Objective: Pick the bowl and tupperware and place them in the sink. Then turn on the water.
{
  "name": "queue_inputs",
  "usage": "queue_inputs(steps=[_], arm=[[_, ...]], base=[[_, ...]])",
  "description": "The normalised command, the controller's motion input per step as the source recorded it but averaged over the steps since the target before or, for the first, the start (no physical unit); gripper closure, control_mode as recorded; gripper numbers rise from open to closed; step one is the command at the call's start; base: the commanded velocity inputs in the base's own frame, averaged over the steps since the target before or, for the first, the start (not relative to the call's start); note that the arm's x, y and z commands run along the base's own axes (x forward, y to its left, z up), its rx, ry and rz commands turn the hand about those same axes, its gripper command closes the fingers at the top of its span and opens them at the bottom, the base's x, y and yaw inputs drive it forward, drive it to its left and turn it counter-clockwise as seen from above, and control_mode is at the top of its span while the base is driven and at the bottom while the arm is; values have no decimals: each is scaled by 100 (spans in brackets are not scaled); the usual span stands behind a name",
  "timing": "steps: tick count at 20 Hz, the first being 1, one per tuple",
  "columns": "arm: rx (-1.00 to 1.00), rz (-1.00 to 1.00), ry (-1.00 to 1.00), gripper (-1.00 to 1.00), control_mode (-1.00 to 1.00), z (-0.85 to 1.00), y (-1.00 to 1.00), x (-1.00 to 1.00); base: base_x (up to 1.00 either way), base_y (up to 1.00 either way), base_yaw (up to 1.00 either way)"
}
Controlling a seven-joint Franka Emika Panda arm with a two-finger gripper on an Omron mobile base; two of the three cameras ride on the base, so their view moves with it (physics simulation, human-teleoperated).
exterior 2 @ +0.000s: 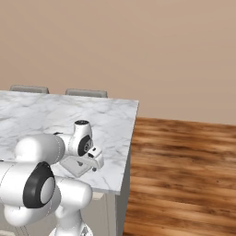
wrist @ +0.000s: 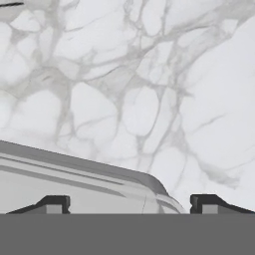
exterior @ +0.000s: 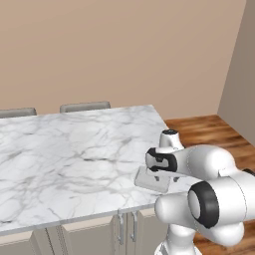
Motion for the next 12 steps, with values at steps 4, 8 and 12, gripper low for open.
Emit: queue_inputs(steps=[4,8,12], arm=[[0,0,0,-100,-100,-13,0,0],[0,0,0,-100,-100,0,0,0],[0,0,0,-100,-100,0,0,0]], base=[[0,0,0],[0,0,0],[0,0,0]])
